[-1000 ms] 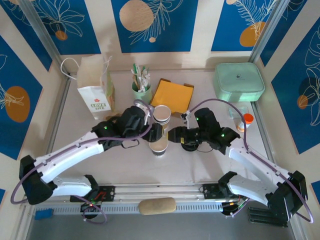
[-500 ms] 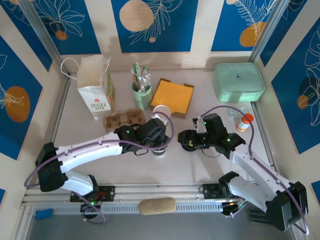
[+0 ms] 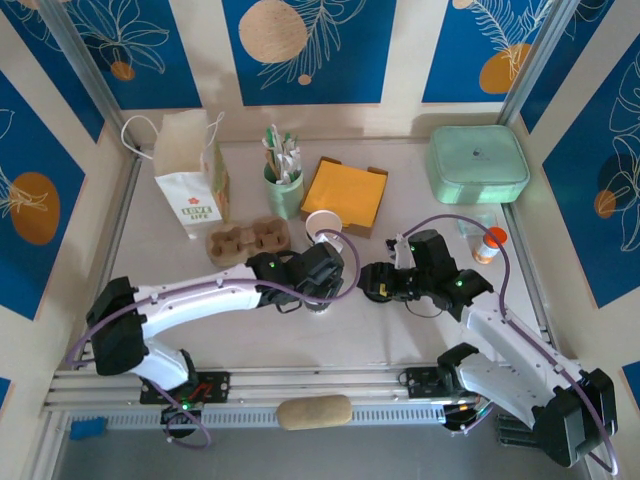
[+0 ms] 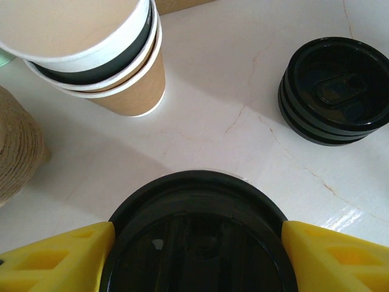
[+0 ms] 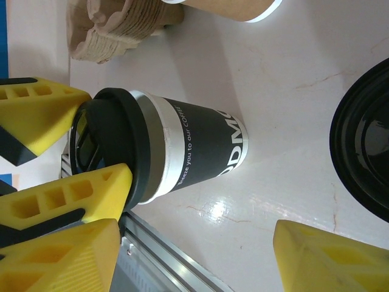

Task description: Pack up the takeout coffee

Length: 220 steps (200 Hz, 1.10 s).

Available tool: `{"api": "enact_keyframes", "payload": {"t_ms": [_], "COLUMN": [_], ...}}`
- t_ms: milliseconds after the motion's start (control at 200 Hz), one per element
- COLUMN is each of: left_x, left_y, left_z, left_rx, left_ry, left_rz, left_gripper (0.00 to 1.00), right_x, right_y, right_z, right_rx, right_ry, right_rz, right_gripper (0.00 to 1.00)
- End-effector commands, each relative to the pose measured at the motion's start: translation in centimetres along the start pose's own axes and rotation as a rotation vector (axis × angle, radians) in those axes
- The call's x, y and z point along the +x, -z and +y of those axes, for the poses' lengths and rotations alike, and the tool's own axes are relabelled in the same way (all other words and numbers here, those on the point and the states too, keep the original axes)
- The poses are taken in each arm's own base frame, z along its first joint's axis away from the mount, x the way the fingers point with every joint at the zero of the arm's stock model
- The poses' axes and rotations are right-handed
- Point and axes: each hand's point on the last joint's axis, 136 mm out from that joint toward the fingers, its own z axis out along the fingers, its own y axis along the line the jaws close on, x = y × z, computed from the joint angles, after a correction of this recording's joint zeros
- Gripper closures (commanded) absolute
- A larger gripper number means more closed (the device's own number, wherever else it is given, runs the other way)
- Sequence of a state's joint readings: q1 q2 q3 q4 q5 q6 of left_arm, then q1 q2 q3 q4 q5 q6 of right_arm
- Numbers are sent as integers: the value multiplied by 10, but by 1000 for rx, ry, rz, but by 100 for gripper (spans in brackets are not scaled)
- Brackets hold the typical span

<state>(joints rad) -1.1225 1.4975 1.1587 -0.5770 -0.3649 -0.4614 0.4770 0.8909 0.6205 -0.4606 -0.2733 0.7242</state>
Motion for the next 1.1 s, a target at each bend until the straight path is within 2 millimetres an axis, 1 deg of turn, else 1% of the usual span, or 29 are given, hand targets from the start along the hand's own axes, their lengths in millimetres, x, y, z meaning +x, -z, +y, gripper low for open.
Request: {"api": "enact_keyframes", "payload": {"t_ms": [0, 500, 770, 940, 1095], "left_x": [-6, 6, 13, 15, 11], "left_y": [2, -11, -14, -14, -12], "left_z": [-3, -7, -4, -3, -4], "left_rx": [-7, 6, -7, -15, -8], "left_ry": [-25, -16, -13, -11, -6], "left_rz": [-13, 19, 36, 41, 32], "left_gripper": [32, 30, 28, 22, 15], "right_x": [3, 1, -1, -2, -3], "right_y": [0, 1, 1, 1, 2], "right_z": [3, 4, 6, 8, 9], "right_rx": [-27, -30, -31, -36, -36], "right_ry": [13, 12, 15, 20, 22], "right_rz": [13, 10, 10, 10, 9], "right_gripper": [32, 32, 31, 31, 31]}}
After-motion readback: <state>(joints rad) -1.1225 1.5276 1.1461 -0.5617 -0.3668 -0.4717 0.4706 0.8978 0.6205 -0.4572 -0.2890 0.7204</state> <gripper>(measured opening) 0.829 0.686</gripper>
